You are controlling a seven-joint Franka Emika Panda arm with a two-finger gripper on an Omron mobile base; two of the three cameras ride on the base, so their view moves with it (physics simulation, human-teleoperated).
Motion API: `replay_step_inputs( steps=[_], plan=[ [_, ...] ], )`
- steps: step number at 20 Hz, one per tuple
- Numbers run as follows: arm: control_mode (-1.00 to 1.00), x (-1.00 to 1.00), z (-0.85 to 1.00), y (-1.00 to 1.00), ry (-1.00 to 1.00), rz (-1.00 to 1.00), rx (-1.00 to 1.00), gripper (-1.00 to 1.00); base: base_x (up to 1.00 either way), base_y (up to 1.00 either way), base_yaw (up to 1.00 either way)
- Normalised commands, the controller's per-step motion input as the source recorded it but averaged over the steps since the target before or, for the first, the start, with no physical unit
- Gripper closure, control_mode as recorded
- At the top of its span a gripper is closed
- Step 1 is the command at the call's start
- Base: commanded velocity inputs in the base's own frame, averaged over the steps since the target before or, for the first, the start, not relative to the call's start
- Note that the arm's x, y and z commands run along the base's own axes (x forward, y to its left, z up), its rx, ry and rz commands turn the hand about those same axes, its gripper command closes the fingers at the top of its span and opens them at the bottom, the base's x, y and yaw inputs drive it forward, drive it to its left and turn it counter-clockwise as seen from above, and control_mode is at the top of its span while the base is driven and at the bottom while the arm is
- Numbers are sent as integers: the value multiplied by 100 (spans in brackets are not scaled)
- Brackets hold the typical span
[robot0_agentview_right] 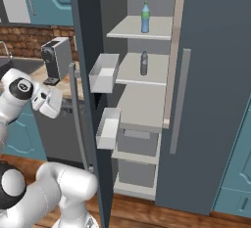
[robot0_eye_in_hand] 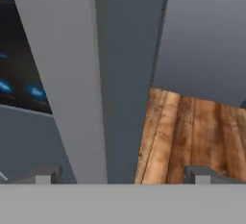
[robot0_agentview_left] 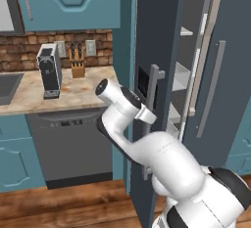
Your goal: Take the bottled waters from the counter and place them in the freezer to freeze. Close the freezer door after placing the bottles.
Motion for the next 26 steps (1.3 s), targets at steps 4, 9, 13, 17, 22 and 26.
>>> replay_step_inputs(
  steps=[4,9,13,17,22,26],
  plan=[
    [-100,58,-11,0,-3,-19,0,-100,0,0,0],
    [-100,46,0,2,0,-7,0,-100,0,0,0],
    [-100,15,0,-7,0,-1,0,-100,0,0,0],
    [-100,-21,0,-31,0,-4,0,-100,0,0,0],
    [-100,-31,0,-38,2,-1,0,-100,0,0,0],
    [-100,-45,4,-60,1,0,0,-100,0,0,0]
  ],
)
